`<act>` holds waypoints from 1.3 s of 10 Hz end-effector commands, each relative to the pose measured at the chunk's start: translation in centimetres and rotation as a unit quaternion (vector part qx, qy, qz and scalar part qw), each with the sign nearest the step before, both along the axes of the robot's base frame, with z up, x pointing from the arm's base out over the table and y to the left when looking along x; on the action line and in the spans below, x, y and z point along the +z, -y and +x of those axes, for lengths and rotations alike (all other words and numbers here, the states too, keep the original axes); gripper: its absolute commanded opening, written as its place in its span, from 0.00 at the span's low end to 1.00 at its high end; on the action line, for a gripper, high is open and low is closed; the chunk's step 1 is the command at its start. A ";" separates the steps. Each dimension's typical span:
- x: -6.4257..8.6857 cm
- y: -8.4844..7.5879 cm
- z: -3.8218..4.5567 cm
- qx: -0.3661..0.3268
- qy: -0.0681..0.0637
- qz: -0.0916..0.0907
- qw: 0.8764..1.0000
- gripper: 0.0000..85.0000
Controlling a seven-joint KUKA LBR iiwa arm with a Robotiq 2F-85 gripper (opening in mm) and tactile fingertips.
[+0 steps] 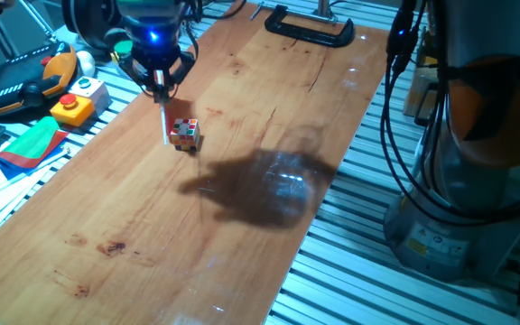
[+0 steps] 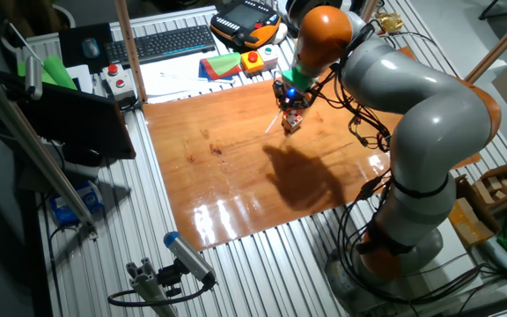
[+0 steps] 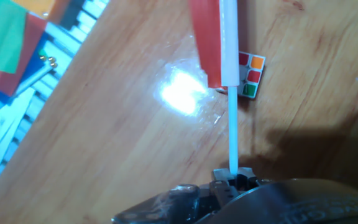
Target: Wave the flag
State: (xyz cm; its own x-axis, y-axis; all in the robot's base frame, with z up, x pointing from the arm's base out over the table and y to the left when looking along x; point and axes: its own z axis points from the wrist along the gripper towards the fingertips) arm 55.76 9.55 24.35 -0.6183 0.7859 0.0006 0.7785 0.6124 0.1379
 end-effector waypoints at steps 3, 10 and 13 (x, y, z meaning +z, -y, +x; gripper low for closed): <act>0.3 0.0 -0.06 0.023 0.002 -0.002 1.000 0.01; 3.3 2.4 -0.60 -0.535 0.081 0.053 0.839 0.01; 3.5 2.2 -0.84 -0.527 0.071 0.026 0.846 0.01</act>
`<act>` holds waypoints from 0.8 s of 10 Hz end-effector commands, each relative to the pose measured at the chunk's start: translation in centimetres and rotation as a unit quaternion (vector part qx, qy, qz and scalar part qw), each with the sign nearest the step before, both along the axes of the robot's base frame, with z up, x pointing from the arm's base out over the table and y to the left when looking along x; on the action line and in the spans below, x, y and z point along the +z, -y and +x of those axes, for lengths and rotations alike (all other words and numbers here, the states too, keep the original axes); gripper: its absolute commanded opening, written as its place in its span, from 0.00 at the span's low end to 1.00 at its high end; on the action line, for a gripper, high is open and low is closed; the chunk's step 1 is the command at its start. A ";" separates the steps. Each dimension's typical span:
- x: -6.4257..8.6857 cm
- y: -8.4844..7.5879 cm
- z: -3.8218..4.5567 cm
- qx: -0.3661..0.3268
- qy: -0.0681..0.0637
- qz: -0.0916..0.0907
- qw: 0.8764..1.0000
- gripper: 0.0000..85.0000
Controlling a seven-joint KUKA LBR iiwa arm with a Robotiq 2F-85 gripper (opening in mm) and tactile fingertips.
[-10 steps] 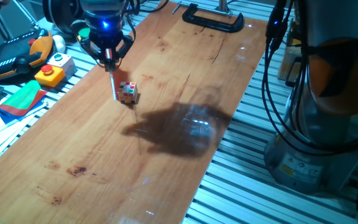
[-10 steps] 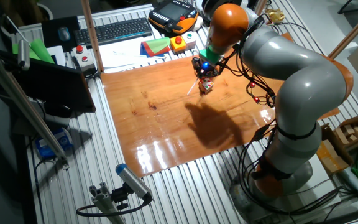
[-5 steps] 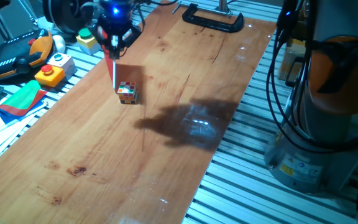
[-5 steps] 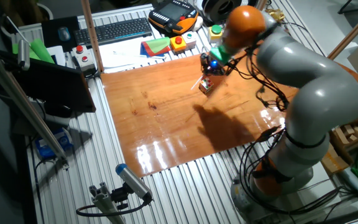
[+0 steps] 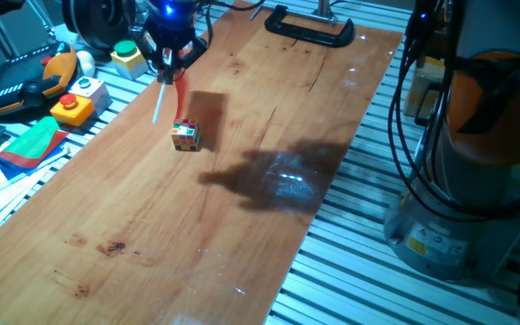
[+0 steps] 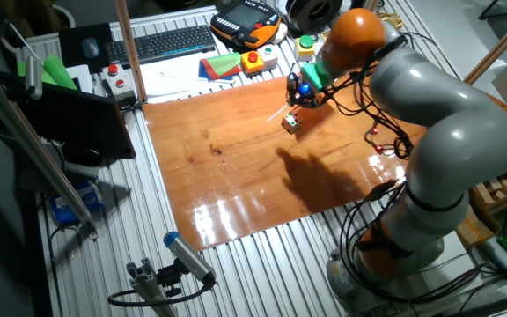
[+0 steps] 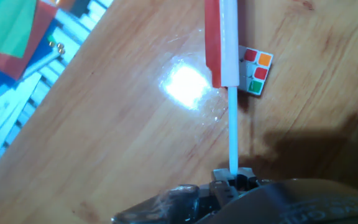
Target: Wave the flag
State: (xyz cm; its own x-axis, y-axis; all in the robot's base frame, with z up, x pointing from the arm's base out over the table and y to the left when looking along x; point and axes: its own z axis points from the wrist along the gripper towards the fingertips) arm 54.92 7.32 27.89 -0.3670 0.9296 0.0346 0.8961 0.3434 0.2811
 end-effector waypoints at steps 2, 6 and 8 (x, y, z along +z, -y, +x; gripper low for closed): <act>0.0 0.1 0.09 -0.396 0.001 -0.024 0.918 0.01; 0.3 0.2 -0.14 -0.473 -0.078 -0.058 0.876 0.01; 0.4 0.4 -0.13 -0.517 -0.087 -0.037 0.851 0.01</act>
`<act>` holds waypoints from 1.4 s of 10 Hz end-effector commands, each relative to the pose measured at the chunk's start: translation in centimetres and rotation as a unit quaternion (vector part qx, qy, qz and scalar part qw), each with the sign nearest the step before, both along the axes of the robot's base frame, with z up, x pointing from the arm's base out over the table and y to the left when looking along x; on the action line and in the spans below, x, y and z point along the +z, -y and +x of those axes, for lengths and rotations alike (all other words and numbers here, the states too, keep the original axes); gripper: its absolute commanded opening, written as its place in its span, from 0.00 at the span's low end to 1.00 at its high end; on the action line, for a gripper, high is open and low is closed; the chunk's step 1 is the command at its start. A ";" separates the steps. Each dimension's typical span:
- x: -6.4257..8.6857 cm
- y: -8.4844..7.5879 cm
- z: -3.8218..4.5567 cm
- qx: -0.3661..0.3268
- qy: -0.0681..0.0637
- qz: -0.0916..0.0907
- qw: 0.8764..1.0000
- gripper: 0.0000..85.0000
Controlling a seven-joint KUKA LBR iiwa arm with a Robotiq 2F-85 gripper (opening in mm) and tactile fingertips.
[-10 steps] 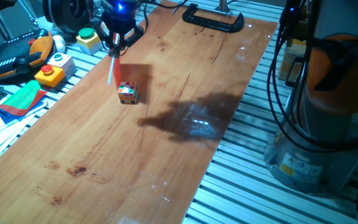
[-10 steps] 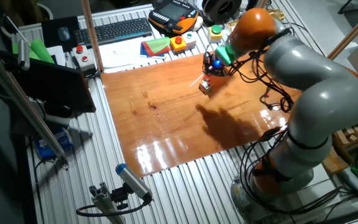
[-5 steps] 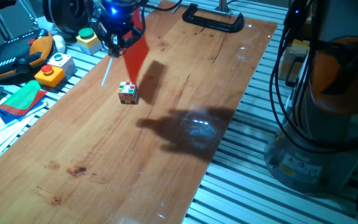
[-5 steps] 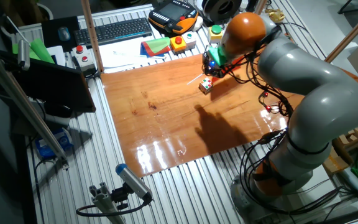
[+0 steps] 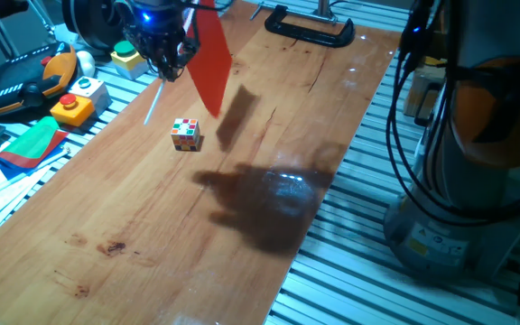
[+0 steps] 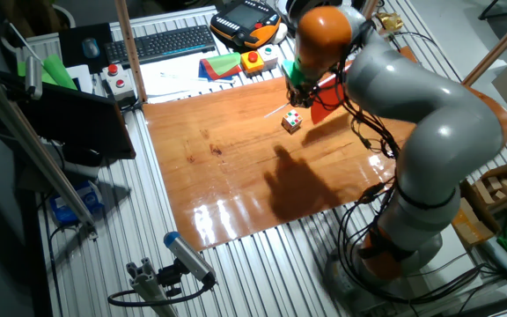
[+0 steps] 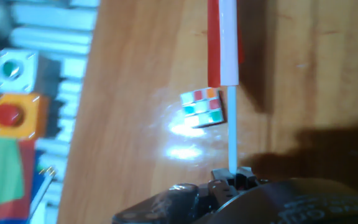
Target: Wave the flag
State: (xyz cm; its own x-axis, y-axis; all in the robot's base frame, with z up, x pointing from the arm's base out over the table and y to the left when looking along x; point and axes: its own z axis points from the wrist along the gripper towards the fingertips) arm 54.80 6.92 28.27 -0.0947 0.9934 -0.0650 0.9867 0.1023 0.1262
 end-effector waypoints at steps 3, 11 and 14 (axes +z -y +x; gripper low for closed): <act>0.0 -0.2 -0.16 -0.476 -0.003 0.007 0.879 0.01; -0.6 -0.4 0.13 0.010 -0.065 0.017 0.998 0.01; -0.8 -0.4 0.25 0.291 -0.104 -0.005 0.951 0.01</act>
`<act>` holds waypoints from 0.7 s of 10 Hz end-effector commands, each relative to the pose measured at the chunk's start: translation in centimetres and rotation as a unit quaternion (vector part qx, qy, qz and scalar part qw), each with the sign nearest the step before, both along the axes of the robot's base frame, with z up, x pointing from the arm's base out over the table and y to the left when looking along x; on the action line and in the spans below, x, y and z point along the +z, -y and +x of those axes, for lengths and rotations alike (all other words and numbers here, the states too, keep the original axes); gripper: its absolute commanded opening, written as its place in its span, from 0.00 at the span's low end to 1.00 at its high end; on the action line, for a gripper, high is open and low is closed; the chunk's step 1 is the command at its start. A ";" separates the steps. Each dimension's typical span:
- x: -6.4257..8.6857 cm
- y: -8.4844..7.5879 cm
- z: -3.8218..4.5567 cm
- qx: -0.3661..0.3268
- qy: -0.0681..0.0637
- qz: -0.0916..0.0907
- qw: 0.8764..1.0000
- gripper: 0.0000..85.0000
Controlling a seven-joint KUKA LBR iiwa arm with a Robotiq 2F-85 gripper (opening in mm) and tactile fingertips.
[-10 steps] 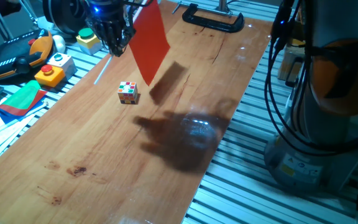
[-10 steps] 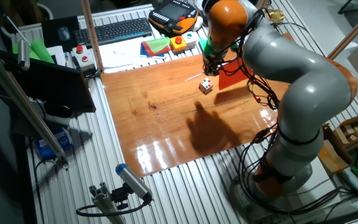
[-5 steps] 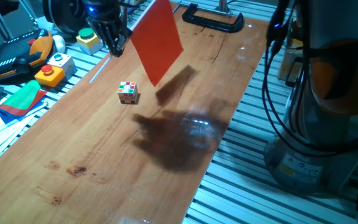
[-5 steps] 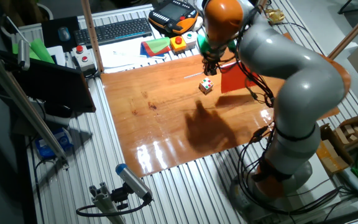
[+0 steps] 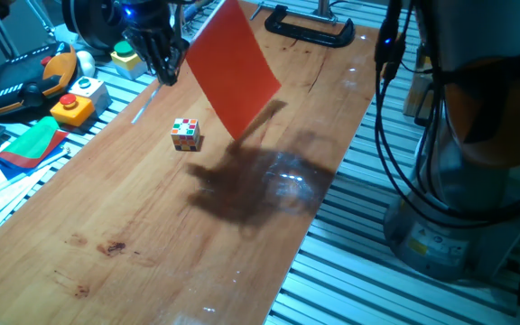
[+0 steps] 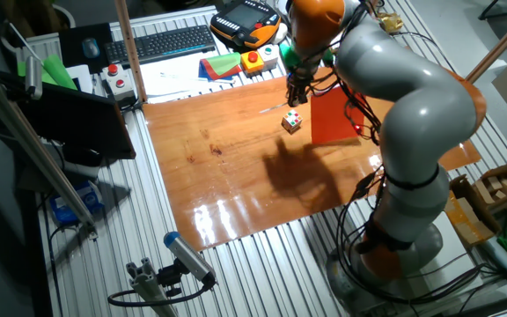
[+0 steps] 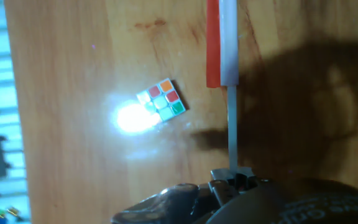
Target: Wave the flag
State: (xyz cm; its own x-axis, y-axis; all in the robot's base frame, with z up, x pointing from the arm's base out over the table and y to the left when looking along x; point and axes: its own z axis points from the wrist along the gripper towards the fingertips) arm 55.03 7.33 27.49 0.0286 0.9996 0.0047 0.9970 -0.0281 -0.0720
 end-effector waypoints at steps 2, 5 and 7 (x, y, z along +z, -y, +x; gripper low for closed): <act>0.2 0.1 -0.10 0.503 -0.016 -0.006 0.864 0.01; 0.4 0.1 -0.19 0.640 -0.028 -0.010 0.768 0.01; 0.5 0.1 -0.22 0.689 -0.025 -0.010 0.724 0.01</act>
